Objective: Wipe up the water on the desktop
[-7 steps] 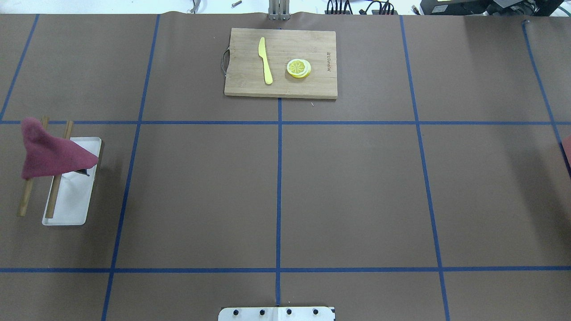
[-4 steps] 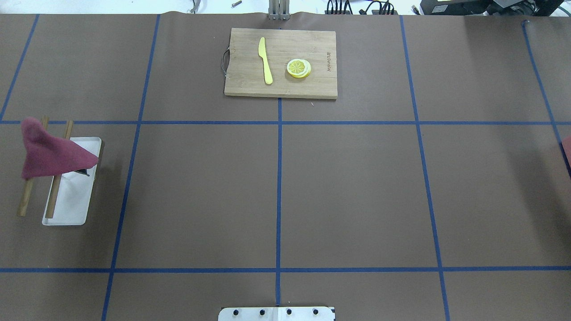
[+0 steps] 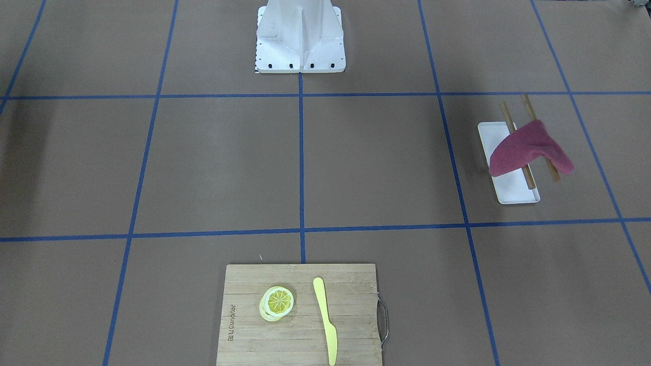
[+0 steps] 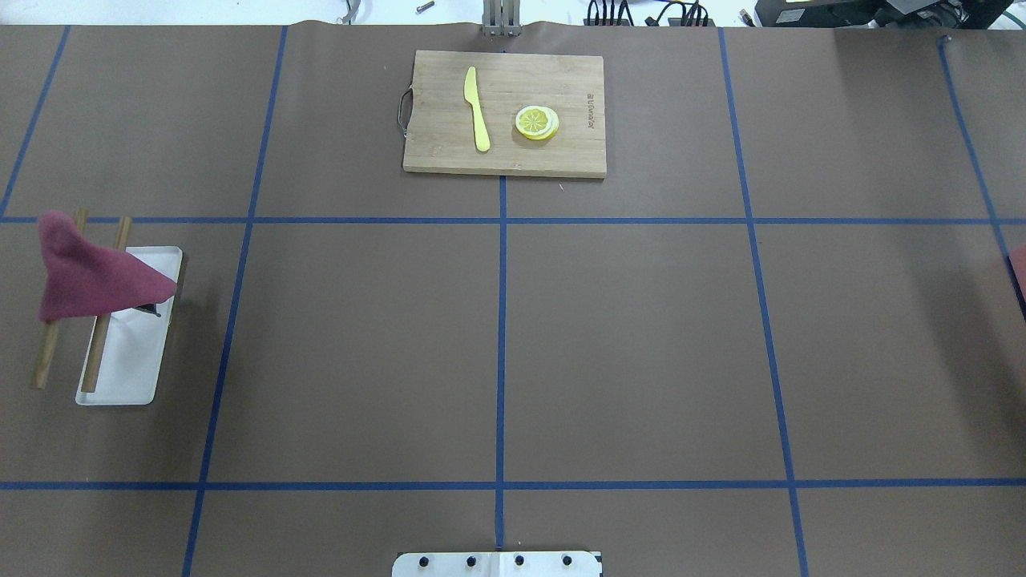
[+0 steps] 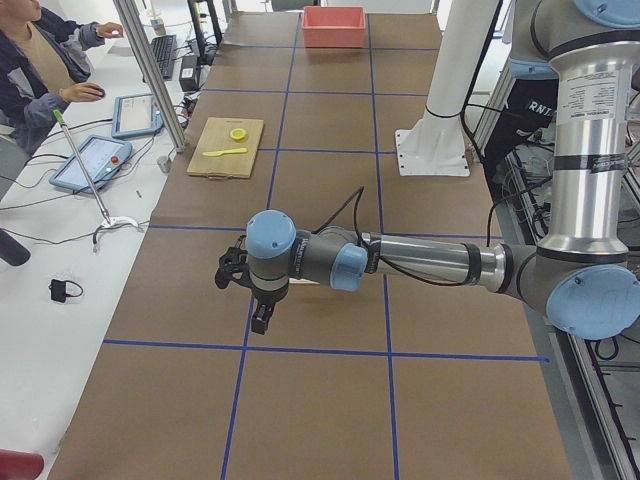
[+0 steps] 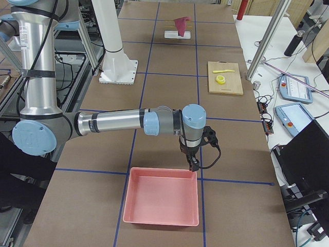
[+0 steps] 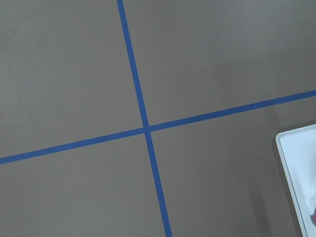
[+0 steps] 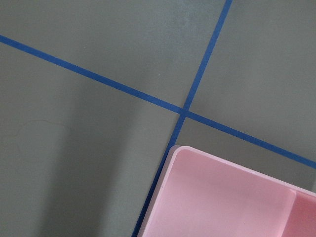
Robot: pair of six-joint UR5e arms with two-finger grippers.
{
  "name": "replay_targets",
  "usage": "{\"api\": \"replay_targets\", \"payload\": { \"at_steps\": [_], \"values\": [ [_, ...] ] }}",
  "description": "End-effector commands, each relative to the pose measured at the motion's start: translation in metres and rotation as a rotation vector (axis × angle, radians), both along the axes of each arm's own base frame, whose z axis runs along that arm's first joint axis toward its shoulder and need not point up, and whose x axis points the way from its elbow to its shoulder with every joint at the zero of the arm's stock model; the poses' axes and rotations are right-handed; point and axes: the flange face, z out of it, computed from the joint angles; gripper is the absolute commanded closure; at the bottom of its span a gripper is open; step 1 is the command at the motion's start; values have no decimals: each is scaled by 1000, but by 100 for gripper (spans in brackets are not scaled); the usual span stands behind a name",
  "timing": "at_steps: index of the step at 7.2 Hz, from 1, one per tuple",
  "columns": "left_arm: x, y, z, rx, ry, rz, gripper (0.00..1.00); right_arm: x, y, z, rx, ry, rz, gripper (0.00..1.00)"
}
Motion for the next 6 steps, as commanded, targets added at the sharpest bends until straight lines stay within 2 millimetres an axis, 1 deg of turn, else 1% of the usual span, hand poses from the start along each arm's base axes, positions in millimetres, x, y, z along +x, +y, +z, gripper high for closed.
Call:
{"api": "replay_targets", "payload": {
  "at_steps": [1,2,3,4,5,6],
  "values": [
    [0,0,-7,11,3,-2,2,-1,1,0,-4,-25,-1,0],
    [0,4,-17,22,2,-3,2,-3,1,-8,10,-42,-2,0],
    [1,4,-38,20,24,-47,3,-3,1,17,-38,-41,-4,0],
    [2,10,-49,20,35,-60,3,-3,1,14,-20,-54,-3,0],
    [3,10,-55,28,47,-58,3,-3,-1,14,9,-54,-4,0],
    [17,3,-73,-53,138,-99,3,-4,2,12,18,-57,-5,0]
  ]
}}
